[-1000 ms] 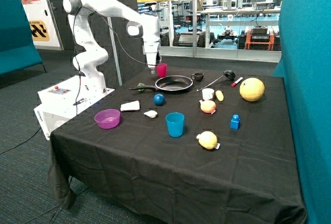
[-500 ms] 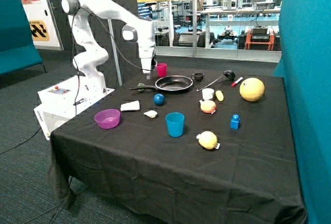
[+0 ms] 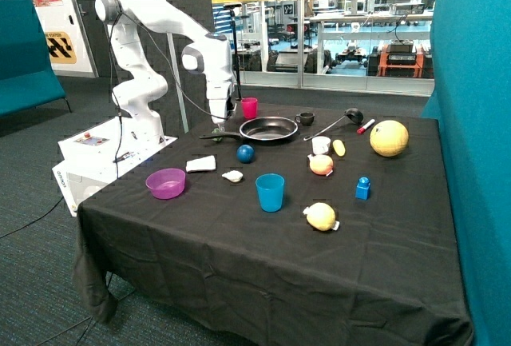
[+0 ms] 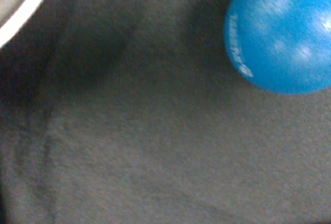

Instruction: Clean the pan

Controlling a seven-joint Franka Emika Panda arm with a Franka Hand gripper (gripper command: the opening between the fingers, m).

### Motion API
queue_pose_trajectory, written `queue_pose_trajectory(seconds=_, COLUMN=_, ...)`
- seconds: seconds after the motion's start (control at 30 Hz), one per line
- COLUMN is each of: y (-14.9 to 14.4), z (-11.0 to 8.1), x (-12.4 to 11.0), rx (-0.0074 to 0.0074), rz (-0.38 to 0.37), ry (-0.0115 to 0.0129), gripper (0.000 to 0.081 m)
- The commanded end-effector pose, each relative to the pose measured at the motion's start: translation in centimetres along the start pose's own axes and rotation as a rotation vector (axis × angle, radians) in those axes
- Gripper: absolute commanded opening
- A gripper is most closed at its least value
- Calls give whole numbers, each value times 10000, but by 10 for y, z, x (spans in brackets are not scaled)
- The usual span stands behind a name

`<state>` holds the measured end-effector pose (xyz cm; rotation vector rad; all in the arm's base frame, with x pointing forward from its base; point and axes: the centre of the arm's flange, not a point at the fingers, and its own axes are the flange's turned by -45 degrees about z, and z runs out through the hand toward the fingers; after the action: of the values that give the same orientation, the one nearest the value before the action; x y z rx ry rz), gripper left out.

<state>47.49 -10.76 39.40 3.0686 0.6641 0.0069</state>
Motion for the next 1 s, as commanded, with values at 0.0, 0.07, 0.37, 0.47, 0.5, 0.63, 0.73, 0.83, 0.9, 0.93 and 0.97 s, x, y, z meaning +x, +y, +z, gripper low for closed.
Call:
queue_pose_trajectory(seconds=0.0, y=19, z=12, x=-11, rx=29, rz=-6, ry=-39, gripper=689)
queue_pose_trajectory(seconds=0.07, y=21, z=15, x=-15, rx=29, rz=-3, ry=-39, gripper=690)
queue_pose_trajectory(seconds=0.37, y=39, z=31, x=-27, rx=28, rz=192, ry=-39, gripper=697)
queue_pose_trajectory(seconds=0.47, y=46, z=35, x=-32, rx=28, rz=274, ry=-39, gripper=696)
queue_pose_trajectory(seconds=0.5, y=47, z=36, x=-33, rx=28, rz=298, ry=-39, gripper=695)
queue_pose_trajectory(seconds=0.63, y=54, z=40, x=-40, rx=28, rz=361, ry=-39, gripper=694)
queue_pose_trajectory(seconds=0.73, y=57, z=44, x=-46, rx=28, rz=420, ry=-39, gripper=695)
queue_pose_trajectory(seconds=0.83, y=57, z=48, x=-52, rx=28, rz=484, ry=-39, gripper=699)
queue_pose_trajectory(seconds=0.9, y=56, z=53, x=-57, rx=28, rz=518, ry=-39, gripper=698)
queue_pose_trajectory(seconds=0.93, y=56, z=56, x=-59, rx=28, rz=537, ry=-39, gripper=699)
queue_pose_trajectory(seconds=0.97, y=56, z=58, x=-61, rx=28, rz=550, ry=-39, gripper=698)
